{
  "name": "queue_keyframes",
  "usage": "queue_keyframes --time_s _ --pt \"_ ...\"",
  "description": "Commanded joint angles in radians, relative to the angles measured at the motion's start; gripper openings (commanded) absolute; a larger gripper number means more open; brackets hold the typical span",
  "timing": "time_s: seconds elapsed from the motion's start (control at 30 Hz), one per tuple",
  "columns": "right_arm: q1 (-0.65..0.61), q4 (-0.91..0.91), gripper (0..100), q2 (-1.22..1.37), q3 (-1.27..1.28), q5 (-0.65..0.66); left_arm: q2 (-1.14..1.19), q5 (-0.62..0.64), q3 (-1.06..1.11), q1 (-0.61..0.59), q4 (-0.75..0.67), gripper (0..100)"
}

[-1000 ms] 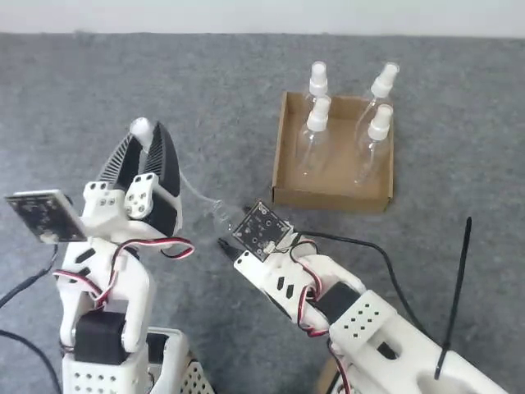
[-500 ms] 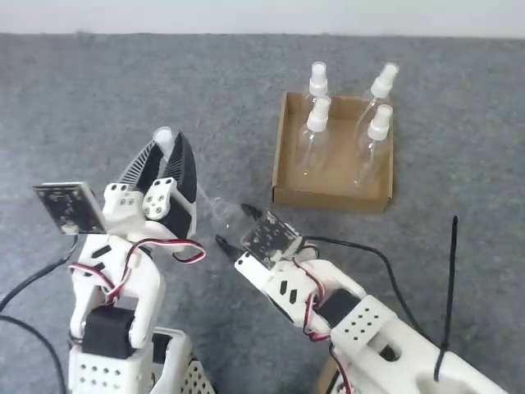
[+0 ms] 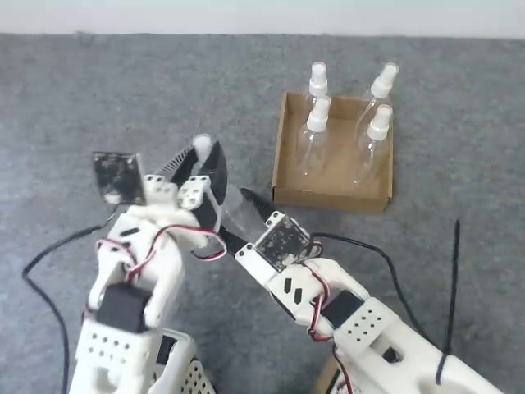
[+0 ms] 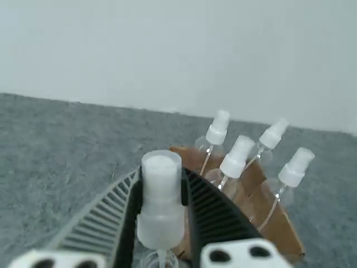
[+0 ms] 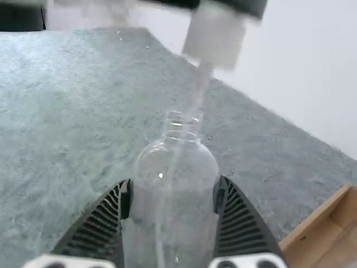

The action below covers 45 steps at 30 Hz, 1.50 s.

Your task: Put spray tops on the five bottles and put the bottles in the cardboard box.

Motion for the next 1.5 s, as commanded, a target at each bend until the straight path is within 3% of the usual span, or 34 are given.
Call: queue_keyframes --time_s 0.0,0.27,0.53,0.8,1.03,1.47 --pt "0.038 -0.018 0.6 -0.114 0.006 0.009 0.098 -0.014 -0.076 0.011 0.006 1" --pt "0.114 0.076 0.6 -0.278 0.035 0.006 0.232 -0.034 -0.131 0.126 0.023 1" --pt "0.114 0.097 0.6 -0.305 0.049 0.006 0.315 -0.071 -0.329 0.123 0.236 17" --pt "0.114 0.097 0.6 -0.302 0.058 0.006 0.315 -0.112 -0.558 0.083 0.396 19" --pt "0.114 0.097 0.6 -0.302 0.058 0.006 0.324 -0.167 -0.582 -0.112 0.316 18" --pt "0.114 0.097 0.6 -0.302 0.058 0.006 0.315 -0.226 -0.383 -0.118 0.239 19"
